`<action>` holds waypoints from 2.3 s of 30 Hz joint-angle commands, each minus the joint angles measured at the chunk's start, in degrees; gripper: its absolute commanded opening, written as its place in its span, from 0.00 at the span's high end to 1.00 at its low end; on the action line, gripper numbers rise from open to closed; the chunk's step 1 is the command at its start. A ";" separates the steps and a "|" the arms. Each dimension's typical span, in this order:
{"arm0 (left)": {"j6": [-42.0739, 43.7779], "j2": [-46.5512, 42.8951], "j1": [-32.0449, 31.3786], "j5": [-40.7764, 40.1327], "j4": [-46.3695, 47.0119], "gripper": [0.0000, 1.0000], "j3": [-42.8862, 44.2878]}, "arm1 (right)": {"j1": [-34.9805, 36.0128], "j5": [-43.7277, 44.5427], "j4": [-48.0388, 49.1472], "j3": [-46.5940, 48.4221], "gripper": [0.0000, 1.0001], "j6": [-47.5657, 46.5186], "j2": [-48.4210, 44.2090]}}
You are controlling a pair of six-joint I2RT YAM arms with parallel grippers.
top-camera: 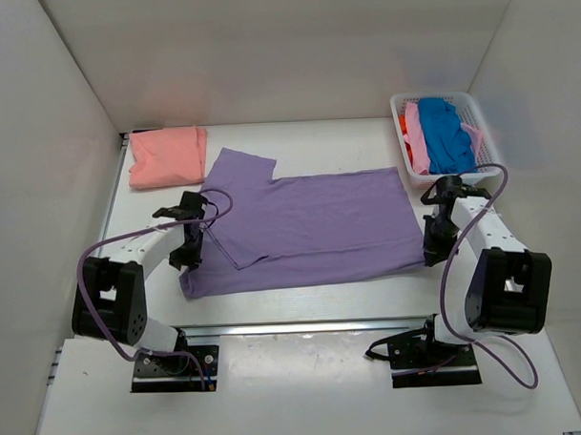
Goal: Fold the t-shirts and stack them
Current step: Fold the flattened tshirt in 1/3 of the way, then grap the side of the flattened tshirt furthest away from the robot with both arms
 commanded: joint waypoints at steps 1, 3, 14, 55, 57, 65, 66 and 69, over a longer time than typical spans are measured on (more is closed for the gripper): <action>1.15 -1.70 -0.19 -1.38 -0.57 0.61 2.77 | 0.06 2.29 -3.49 2.99 0.92 1.33 -0.86; 1.32 -1.61 -0.19 -0.94 -0.83 0.58 4.00 | -1.17 2.37 -3.32 2.65 0.74 1.41 -0.06; 1.76 -1.52 -0.27 0.55 -0.83 0.50 10.42 | 3.56 -0.16 2.11 4.67 0.89 1.50 -1.12; 1.23 50.76 1.39 3.63 4.18 0.35 74.74 | 16.23 -0.61 8.46 -5.61 0.98 11.78 6.18; 1.84 52.35 1.48 3.46 4.26 0.33 75.98 | 16.14 -1.31 9.07 -5.79 0.98 11.44 5.39; 2.29 57.79 2.62 2.66 4.27 0.29 81.07 | 17.90 -1.76 8.02 -1.49 0.98 10.29 0.38; 2.37 58.85 2.89 3.19 3.57 0.30 81.87 | 18.33 -1.50 8.11 -0.52 0.98 10.29 -0.49; 2.03 60.79 2.97 5.99 0.50 0.30 86.35 | 18.34 -5.00 9.25 1.15 0.96 8.63 -2.95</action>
